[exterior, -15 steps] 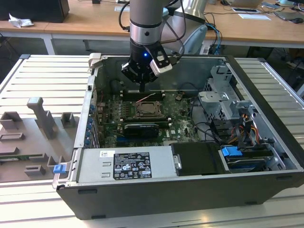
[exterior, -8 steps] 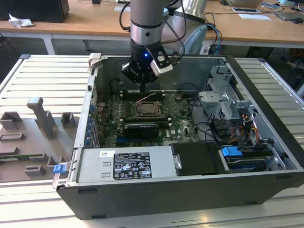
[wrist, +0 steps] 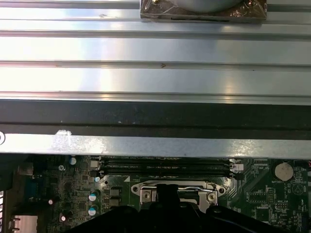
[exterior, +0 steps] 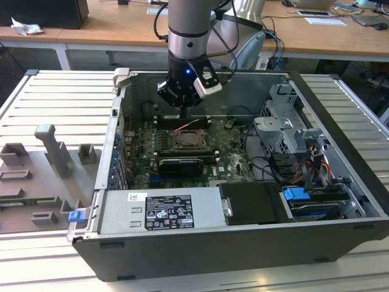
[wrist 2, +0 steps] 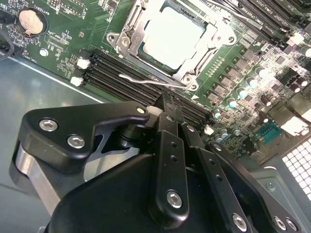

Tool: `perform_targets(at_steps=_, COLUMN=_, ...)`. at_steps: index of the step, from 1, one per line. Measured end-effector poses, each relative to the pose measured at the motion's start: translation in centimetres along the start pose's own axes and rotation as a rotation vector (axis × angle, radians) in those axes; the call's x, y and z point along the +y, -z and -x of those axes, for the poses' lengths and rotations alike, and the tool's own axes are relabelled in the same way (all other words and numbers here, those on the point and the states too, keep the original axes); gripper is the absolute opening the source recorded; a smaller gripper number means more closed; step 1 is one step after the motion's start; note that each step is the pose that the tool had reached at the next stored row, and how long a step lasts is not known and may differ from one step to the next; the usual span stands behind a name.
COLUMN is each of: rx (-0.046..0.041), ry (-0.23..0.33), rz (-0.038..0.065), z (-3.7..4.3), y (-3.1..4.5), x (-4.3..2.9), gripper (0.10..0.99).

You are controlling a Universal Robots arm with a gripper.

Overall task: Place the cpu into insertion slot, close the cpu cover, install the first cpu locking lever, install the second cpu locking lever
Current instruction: 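Install the first cpu locking lever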

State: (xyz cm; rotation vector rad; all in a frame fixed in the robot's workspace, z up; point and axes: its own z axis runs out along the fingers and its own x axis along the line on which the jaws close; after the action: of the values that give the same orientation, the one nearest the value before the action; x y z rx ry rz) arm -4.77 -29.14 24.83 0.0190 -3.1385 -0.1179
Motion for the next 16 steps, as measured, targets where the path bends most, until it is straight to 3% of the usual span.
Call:
perform_targets(at_steps=2, rx=0.0001, ry=0.001, rz=0.001, z=0.02, y=-0.02, x=0.0, gripper=0.106)
perform_targets(at_steps=3, rx=-0.0002, ry=0.001, rz=0.006, z=0.02, y=-0.03, x=-0.01, gripper=0.106)
perform_targets(at_steps=4, rx=-0.0002, ry=0.001, rz=0.019, z=0.02, y=-0.04, x=-0.01, gripper=0.106)
perform_targets(at_steps=7, rx=-0.0005, ry=0.001, rz=0.034, z=0.02, y=-0.13, x=-0.21, gripper=0.106)
perform_targets(at_steps=16, rx=-0.0005, ry=0.001, rz=0.037, z=0.23, y=-0.64, x=-0.41, gripper=0.106)
